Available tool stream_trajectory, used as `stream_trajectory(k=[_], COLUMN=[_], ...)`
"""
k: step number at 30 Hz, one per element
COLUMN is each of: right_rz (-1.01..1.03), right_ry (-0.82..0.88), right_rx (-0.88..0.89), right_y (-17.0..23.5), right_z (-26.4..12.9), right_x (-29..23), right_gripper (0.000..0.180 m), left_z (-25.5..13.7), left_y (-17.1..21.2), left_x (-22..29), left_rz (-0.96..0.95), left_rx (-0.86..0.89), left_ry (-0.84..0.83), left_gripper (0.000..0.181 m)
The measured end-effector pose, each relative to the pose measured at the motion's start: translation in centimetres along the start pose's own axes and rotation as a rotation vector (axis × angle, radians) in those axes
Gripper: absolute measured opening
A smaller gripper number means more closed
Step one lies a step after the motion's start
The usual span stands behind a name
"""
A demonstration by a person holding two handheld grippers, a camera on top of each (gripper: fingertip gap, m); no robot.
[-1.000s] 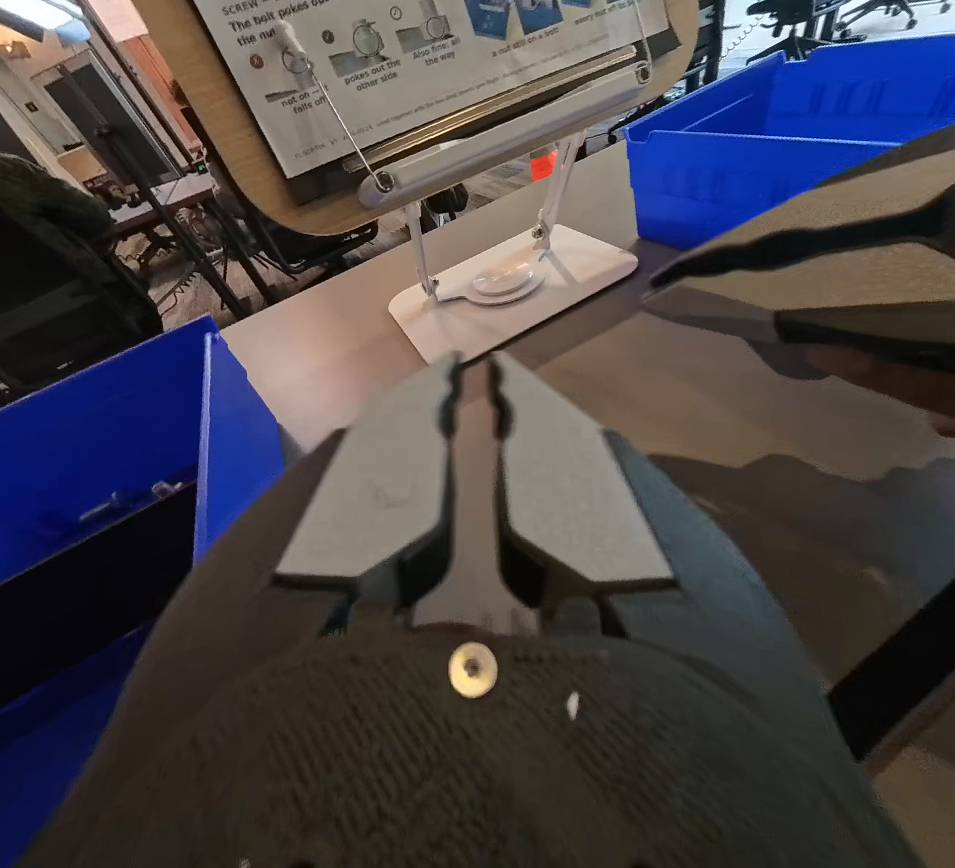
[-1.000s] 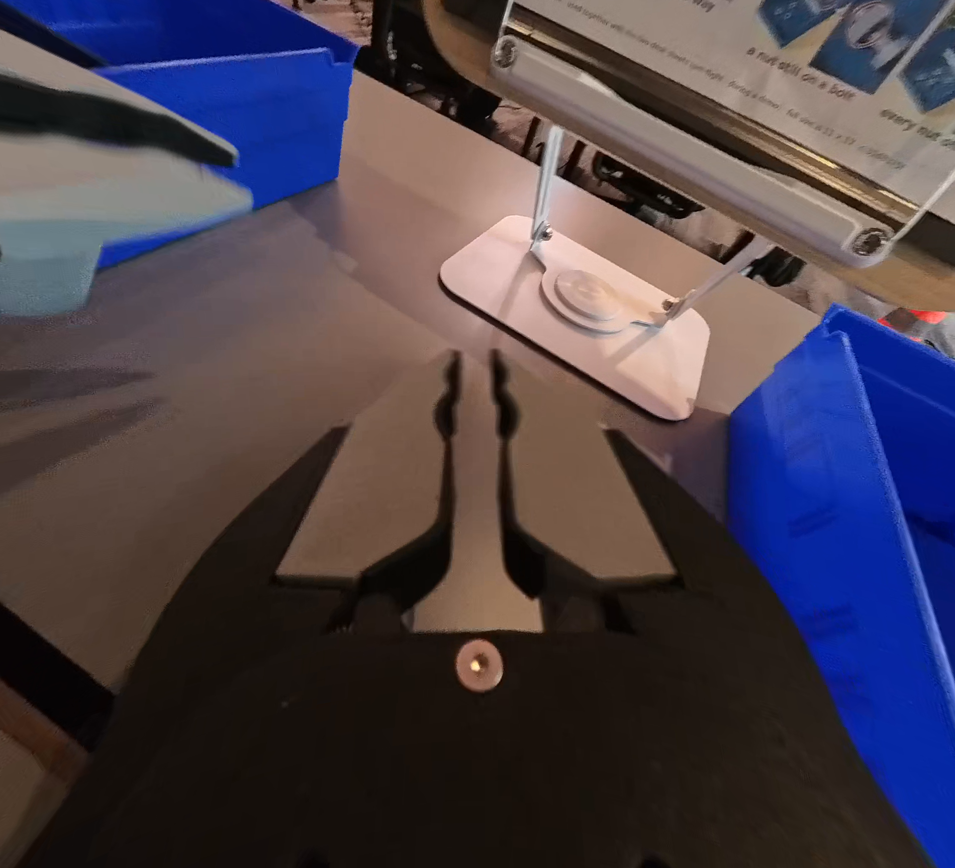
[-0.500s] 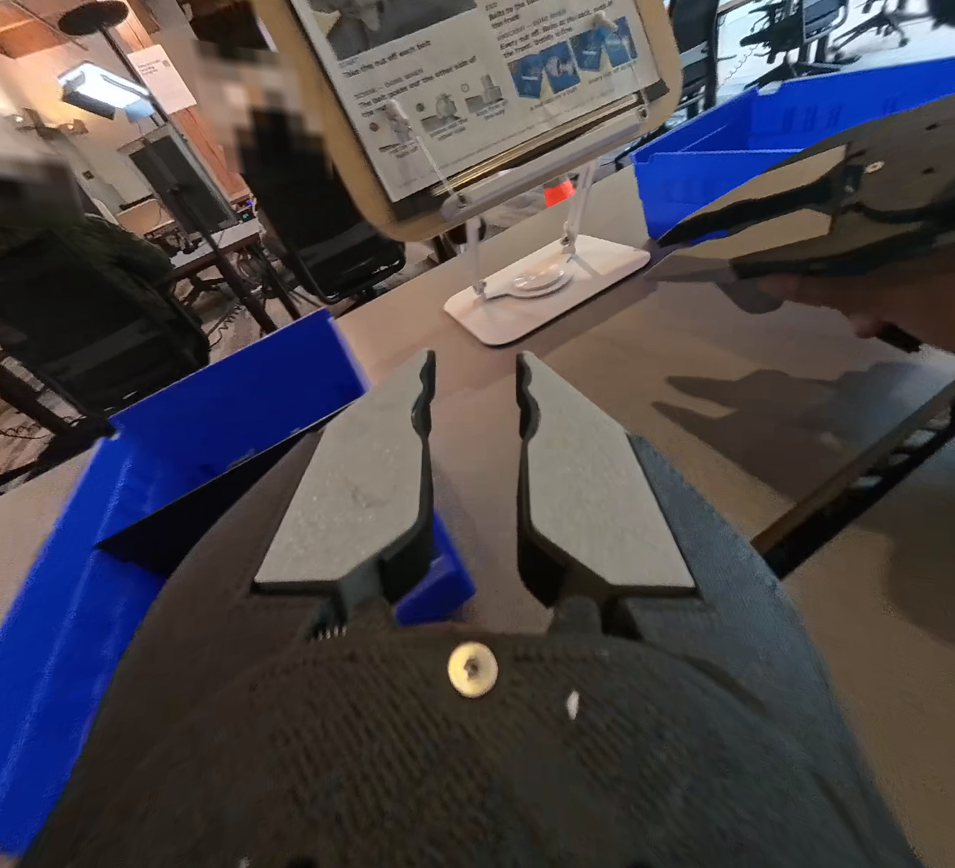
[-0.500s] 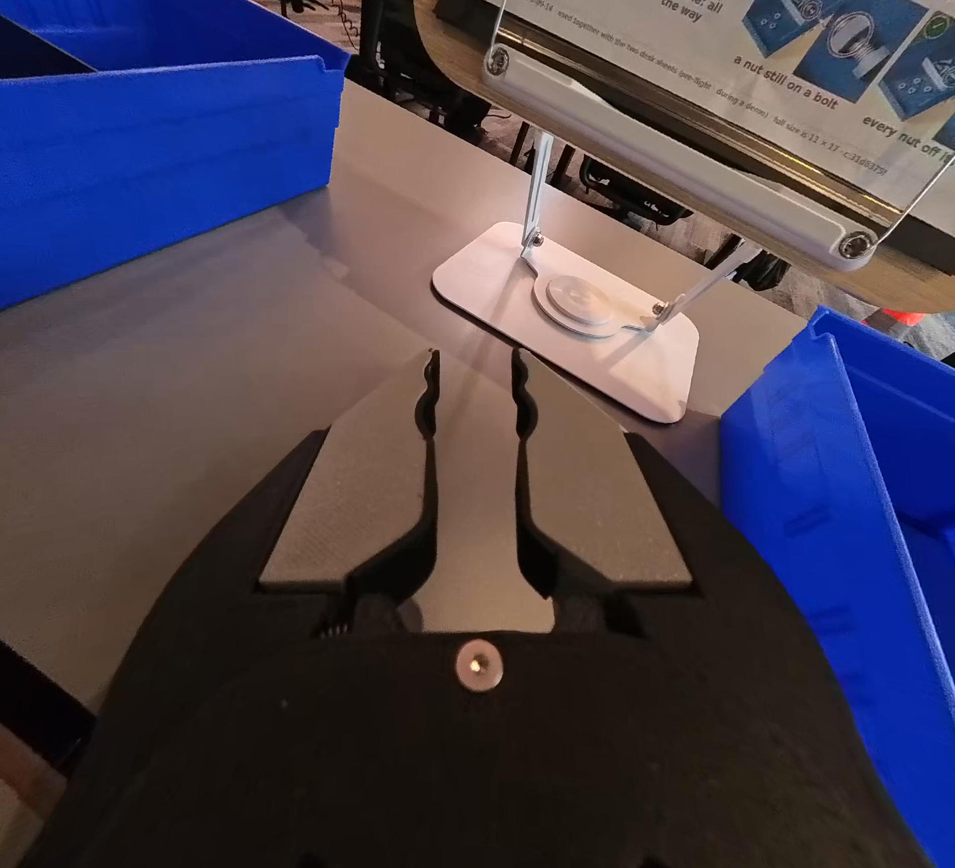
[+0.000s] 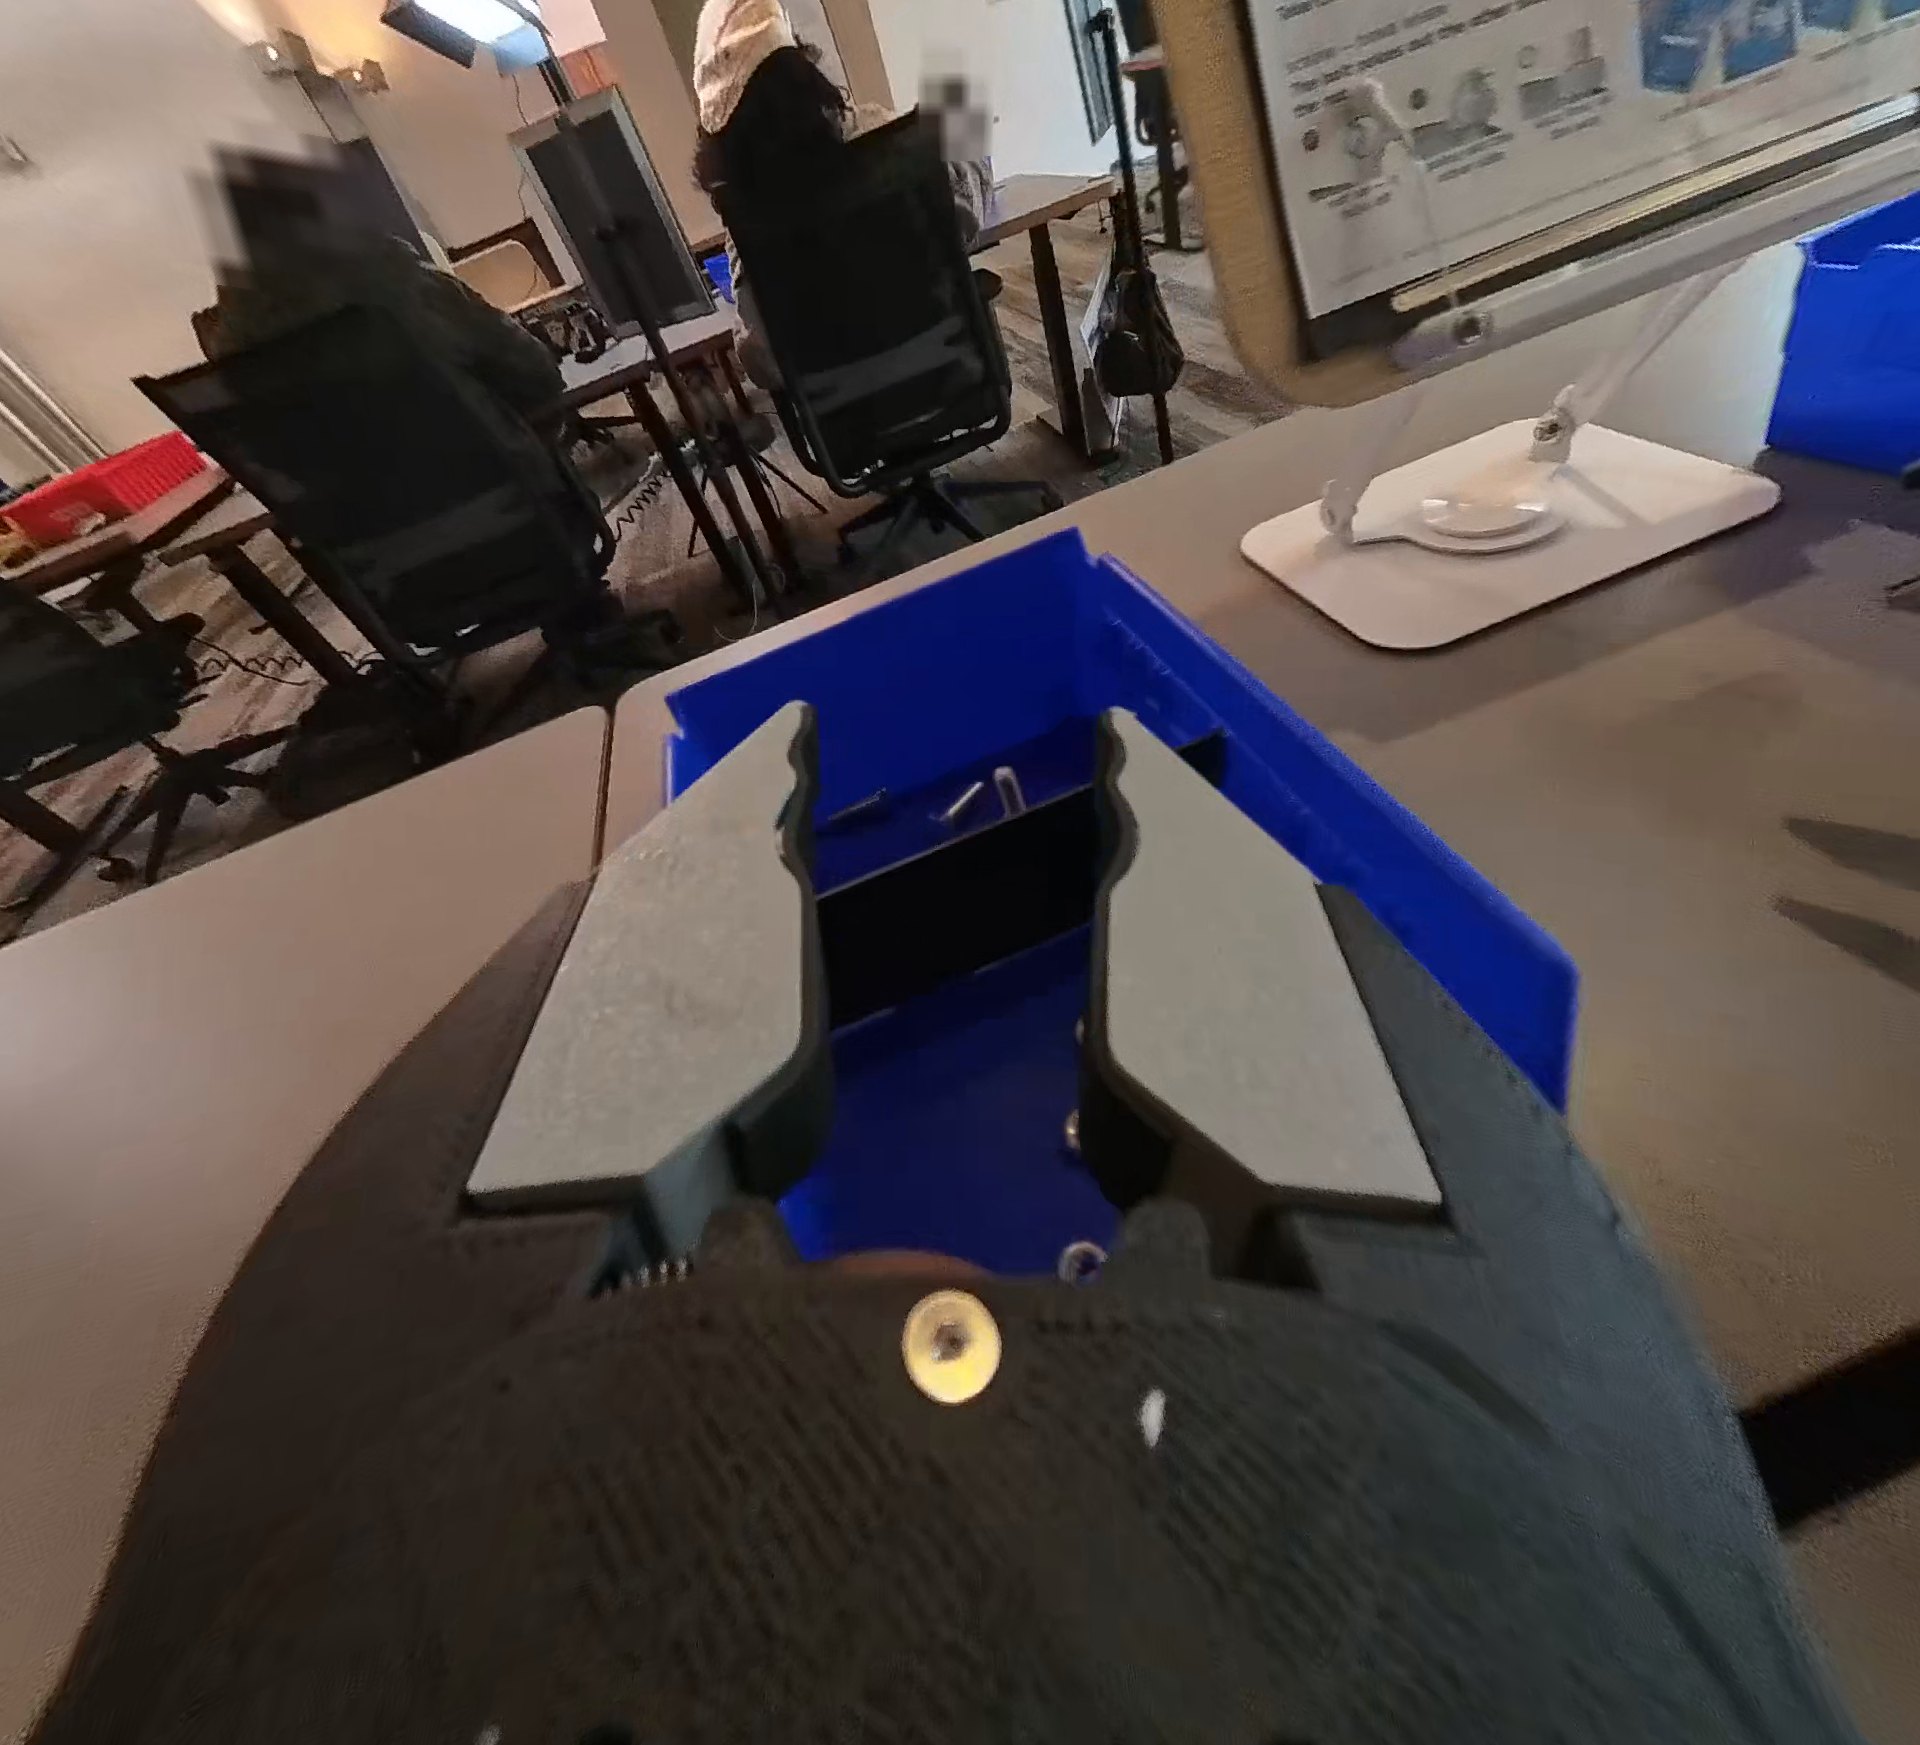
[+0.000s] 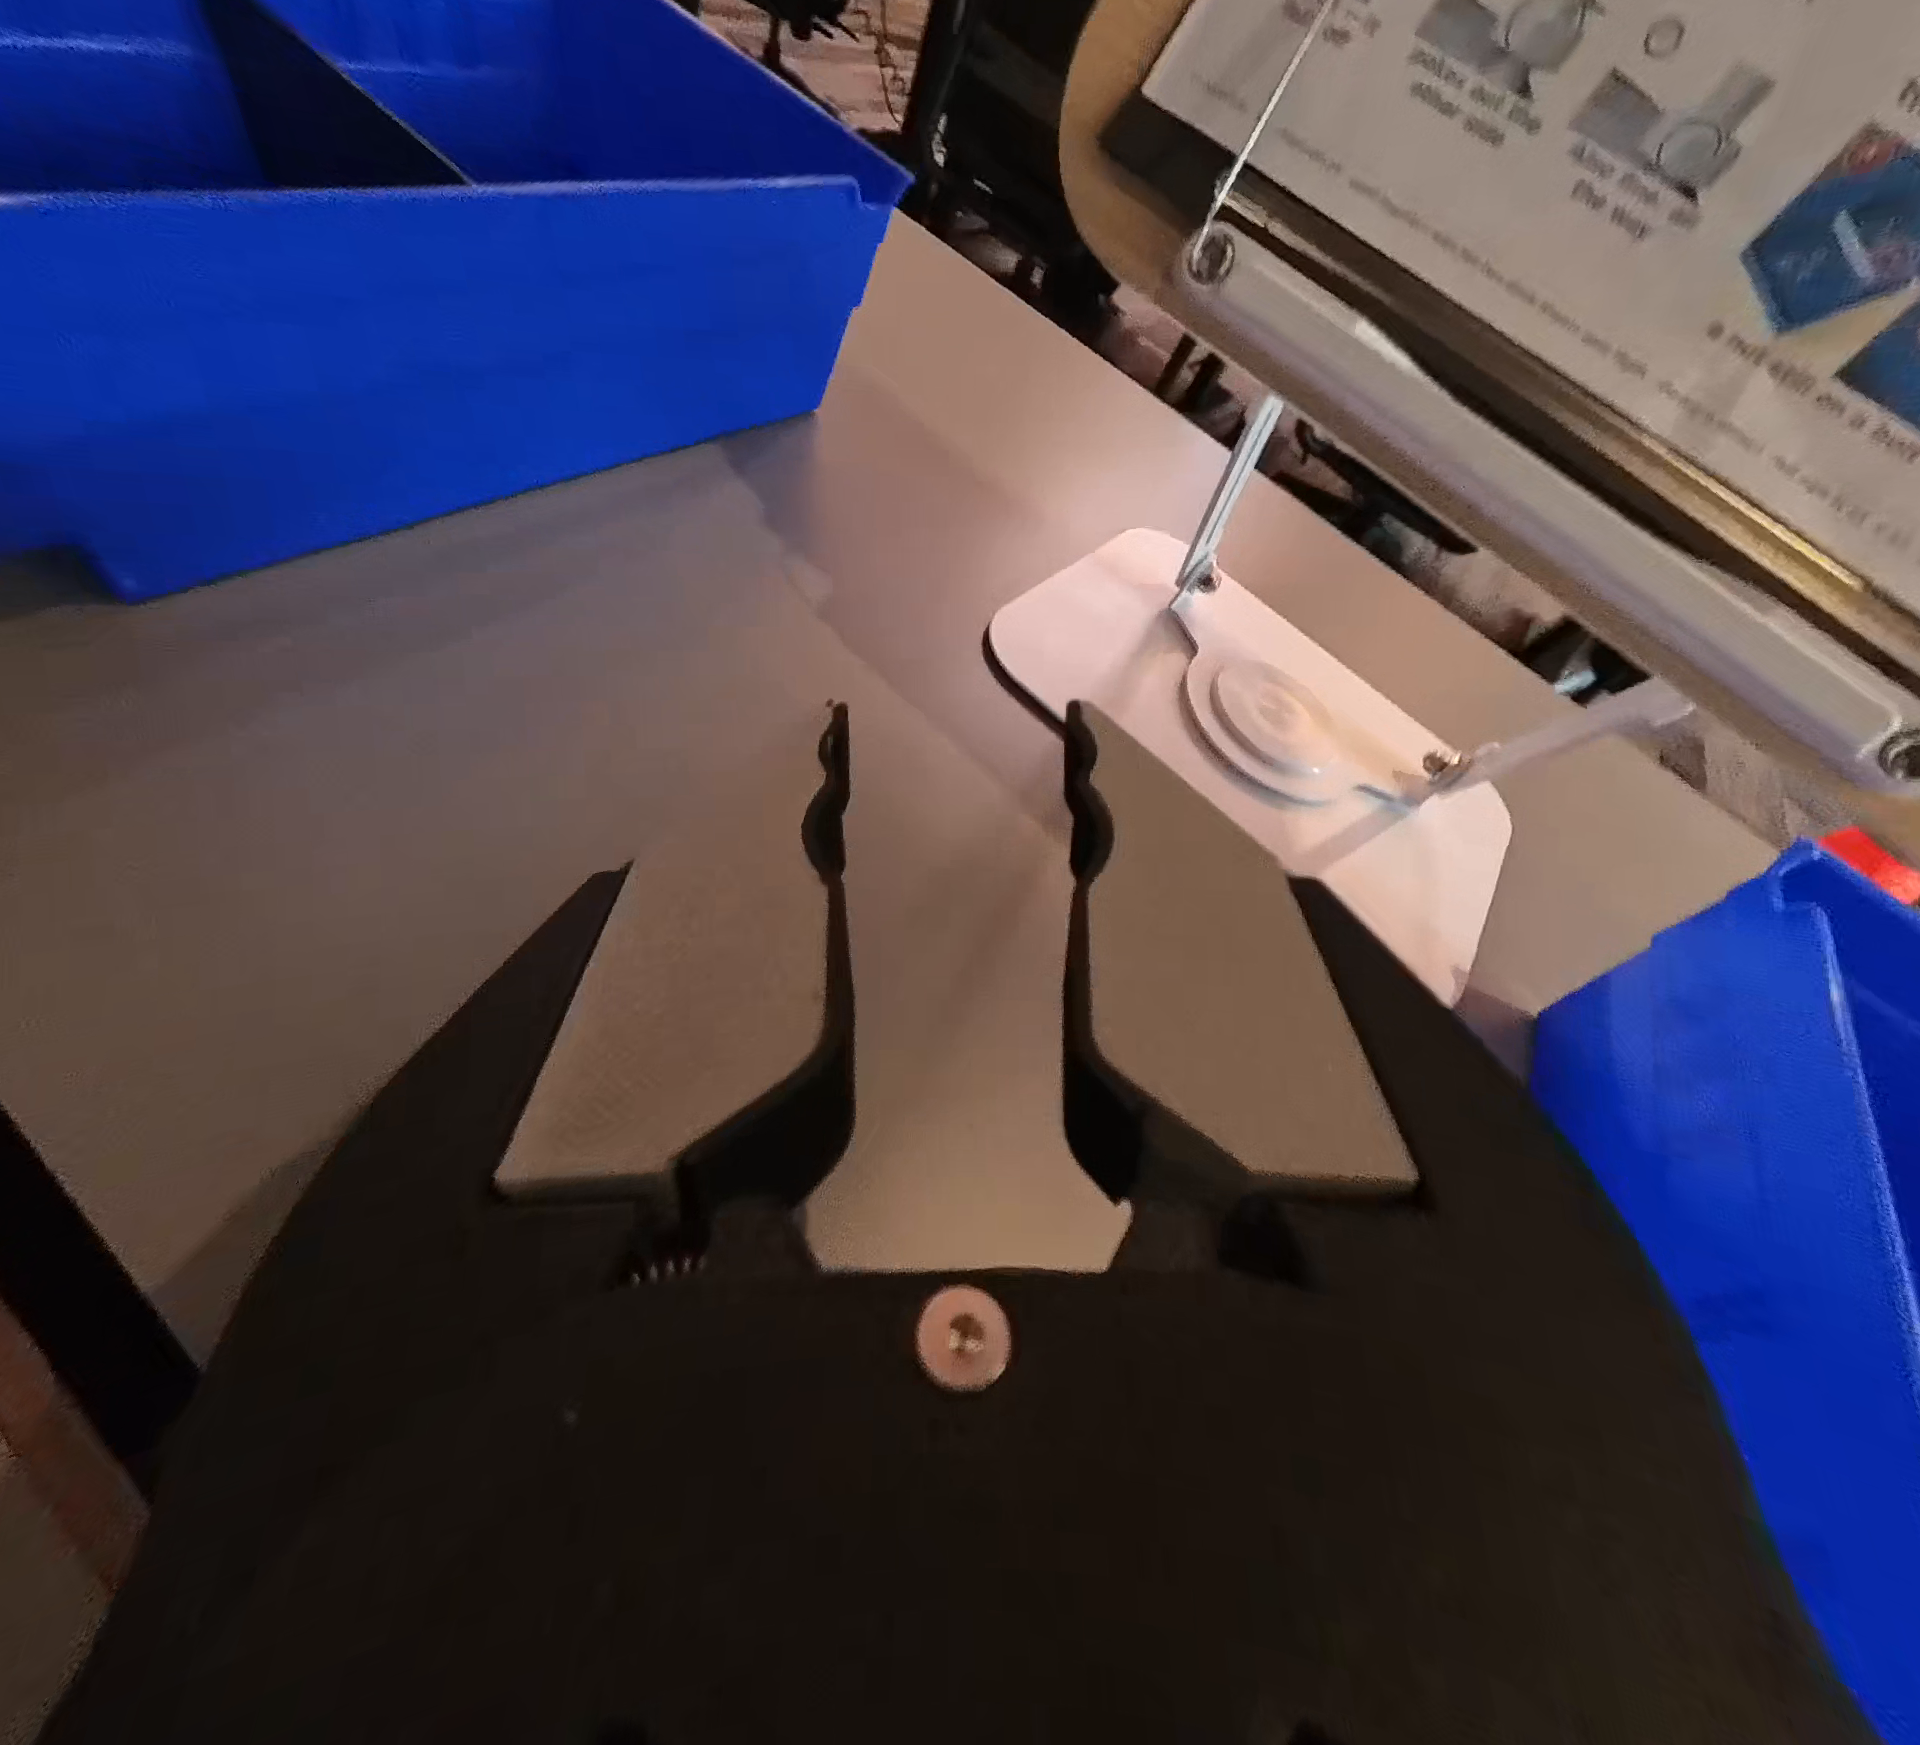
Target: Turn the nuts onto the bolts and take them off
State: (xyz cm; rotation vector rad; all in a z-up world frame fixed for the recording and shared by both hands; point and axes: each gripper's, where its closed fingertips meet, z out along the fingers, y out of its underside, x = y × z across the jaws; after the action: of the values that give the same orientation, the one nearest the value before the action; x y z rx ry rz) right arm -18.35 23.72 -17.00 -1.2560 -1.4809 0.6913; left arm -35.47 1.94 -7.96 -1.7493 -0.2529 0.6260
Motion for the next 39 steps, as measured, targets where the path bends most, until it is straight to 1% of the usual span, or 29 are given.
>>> stream_trajectory(k=[2,4,7,9,11,12,15,18,23,27,29,32,35,39], right_rz=[0.003,-0.01,-0.054,-0.06,-0.067,-0.078,-0.066,-0.033,0.005,-0.021,-0.032,-0.043,-0.044,-0.057], right_ry=[-0.049,-0.113,-0.16,-0.161,-0.164,-0.155,-0.17,-0.188,-0.191,-0.136,-0.137,-0.122,-0.098,-0.068], right_rx=[0.018,0.024,0.043,0.068,0.083,0.087,0.067,0.05,0.061,0.061,0.056,0.081,0.116,0.129], right_y=[-0.6,-0.6,-0.4,-0.5,-0.8,-0.8,-0.4,-0.1,0.2,0.7,0.8,0.2,-0.5,-0.5], right_z=[-0.4,-0.8,-1.6,-2.1,-2.3,-2.3,-2.0,-2.1,-2.4,-2.5,-2.6,-3.0,-3.5,-3.8], right_x=[-0.4,-1.4,-2.5,-2.7,-2.9,-2.9,-3.0,-3.0,-2.8,-2.5,-2.9,-3.1,-2.8,-2.4], right_gripper=[0.042,0.046,0.047,0.047,0.047,0.046,0.046,0.047,0.044,0.043,0.043,0.042,0.042,0.041], left_z=[0.7,1.4,2.6,2.9,2.9,2.7,2.6,2.9,2.8,2.7,3.5,5.5,8.3,11.9], left_y=[0.6,1.1,2.2,3.3,4.7,5.1,5.3,5.7,5.4,3.0,2.5,1.6,1.0,3.0], left_x=[-1.3,-3.1,-4.3,-4.5,-5.0,-5.5,-5.0,-4.4,-3.5,-2.7,-2.0,-0.8,-0.8,-0.3], left_rz=[0.001,0.019,-0.023,-0.056,-0.033,-0.029,-0.101,-0.113,-0.124,-0.084,-0.061,-0.084,-0.058,-0.019], left_rx=[0.014,0.047,0.031,0.017,-0.019,-0.022,-0.027,-0.044,-0.056,-0.029,-0.092,-0.181,-0.238,-0.401], left_ry=[-0.004,-0.042,-0.013,0.004,-0.02,-0.042,0.011,0.021,0.015,0.015,0.054,0.151,0.152,0.153], left_gripper=[0.051,0.048,0.048,0.048,0.048,0.048,0.049,0.049,0.049,0.047,0.049,0.049,0.046,0.045])
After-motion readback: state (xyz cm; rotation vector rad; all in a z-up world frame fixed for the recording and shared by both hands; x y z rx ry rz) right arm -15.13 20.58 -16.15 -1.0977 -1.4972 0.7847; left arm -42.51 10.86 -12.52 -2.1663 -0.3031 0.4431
